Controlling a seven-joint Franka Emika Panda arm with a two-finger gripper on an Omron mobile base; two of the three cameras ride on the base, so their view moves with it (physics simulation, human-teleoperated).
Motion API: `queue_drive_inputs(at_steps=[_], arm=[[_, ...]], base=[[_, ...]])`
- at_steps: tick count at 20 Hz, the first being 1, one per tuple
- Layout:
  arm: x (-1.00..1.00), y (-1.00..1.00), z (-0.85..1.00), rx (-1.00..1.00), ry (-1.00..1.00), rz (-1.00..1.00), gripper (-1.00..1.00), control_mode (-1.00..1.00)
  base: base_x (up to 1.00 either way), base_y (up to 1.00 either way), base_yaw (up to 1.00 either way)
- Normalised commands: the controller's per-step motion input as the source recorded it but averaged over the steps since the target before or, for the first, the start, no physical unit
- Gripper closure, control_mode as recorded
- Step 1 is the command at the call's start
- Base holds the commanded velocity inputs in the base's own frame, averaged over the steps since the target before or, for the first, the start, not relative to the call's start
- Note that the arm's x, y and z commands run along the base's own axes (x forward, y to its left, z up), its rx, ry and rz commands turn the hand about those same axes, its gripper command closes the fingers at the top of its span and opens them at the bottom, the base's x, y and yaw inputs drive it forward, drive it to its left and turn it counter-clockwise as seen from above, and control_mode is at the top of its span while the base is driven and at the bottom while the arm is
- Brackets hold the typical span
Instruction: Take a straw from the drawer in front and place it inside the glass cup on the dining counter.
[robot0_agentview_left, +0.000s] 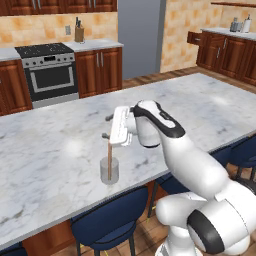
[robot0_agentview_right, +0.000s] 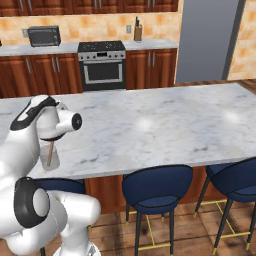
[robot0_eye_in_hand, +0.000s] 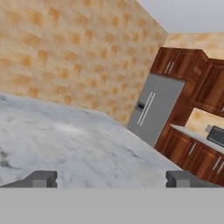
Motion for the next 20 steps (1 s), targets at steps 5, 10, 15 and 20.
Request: queue_drive_inputs(at_steps=[5, 10, 15, 20], arm=[[-0.26, -0.03, 1.00, -0.04, 0.35, -0.18, -1.00, -1.00], [-0.33, -0.16, 0.82, -0.09, 0.51, -0.23, -1.00, -1.00], [-0.45, -0.43, 0.29, -0.13, 0.49, -0.25, -1.00, -1.00], [-0.57, -0.41, 0.14, -0.18, 0.34, -0.26, -1.00, -1.00]], base=[[0.00, 0.00, 0.00], [0.00, 0.00, 0.00], [0.00, 0.00, 0.00], [0.00, 0.00, 0.00]])
